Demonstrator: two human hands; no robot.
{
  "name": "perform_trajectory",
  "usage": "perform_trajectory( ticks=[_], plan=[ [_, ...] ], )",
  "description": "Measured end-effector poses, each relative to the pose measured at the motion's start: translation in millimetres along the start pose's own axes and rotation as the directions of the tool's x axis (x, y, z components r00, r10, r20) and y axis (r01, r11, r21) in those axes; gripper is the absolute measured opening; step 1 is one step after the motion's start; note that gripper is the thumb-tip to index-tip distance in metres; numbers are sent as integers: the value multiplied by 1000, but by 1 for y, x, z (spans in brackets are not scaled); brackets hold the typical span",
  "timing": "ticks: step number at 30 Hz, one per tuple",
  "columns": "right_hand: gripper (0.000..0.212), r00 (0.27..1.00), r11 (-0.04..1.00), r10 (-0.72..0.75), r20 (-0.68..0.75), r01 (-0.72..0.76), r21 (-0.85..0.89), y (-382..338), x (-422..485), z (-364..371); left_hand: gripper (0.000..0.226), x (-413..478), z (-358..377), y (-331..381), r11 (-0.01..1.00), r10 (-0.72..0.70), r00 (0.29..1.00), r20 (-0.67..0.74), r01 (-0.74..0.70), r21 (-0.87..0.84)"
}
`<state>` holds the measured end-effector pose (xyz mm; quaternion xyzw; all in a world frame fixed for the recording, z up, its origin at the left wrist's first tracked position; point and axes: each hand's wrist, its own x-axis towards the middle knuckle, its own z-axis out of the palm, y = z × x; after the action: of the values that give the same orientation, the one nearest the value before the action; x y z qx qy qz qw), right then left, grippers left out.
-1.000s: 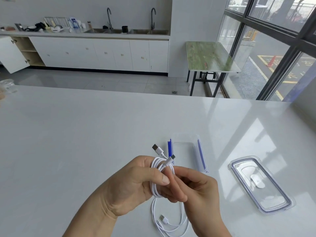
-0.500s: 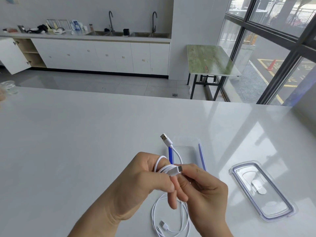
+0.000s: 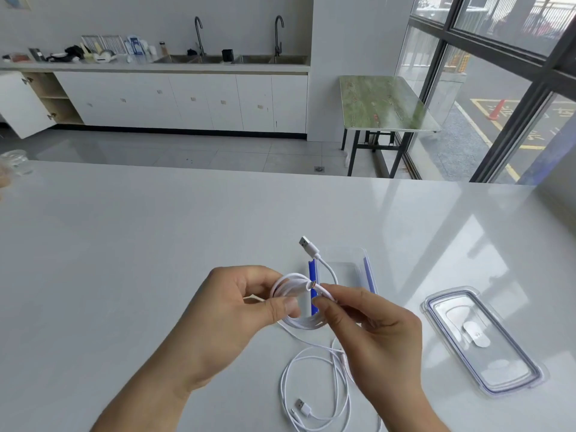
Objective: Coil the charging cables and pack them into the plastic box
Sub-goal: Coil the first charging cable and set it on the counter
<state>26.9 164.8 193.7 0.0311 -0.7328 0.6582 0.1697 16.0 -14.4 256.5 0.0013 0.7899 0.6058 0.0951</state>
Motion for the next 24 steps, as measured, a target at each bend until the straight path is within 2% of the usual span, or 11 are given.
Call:
perform_trajectory(
  ticks=[3,5,8,12,13,15,18,21,24],
  plan=[
    [28,989,987,124,83,-132,90,-5,3,-1,20,-4,8,-6,987,58,993,-104,-42,154],
    [22,970,965,196,146,-217,146,-7,6,-4,20,-5,14,-9,981,73,986,-151,-44,188],
    [20,936,923,255,242,-310,226,-7,7,-12,20,-4,17,-11,992,41,985,-166,-20,124],
    [54,901,845,311,302,-408,346,-3,10,-19,21,-3,19,-8,999,24,985,-172,-19,35],
    [55,900,833,329,286,-420,361,-2,10,-20,22,-2,19,-8,1000,20,984,-174,-19,8],
    [45,894,811,377,244,-445,380,-2,11,-21,25,-2,20,-6,998,15,983,-182,-27,-62],
    [38,884,831,418,208,-465,305,0,10,-24,25,-1,21,-4,982,-6,984,-176,-28,-187],
    [21,888,884,384,252,-433,176,1,7,-29,24,1,22,-2,974,-29,989,-147,-5,-227],
    [32,887,896,389,248,-427,124,3,8,-34,22,2,22,-1,959,-55,989,-138,14,-283]
  ],
)
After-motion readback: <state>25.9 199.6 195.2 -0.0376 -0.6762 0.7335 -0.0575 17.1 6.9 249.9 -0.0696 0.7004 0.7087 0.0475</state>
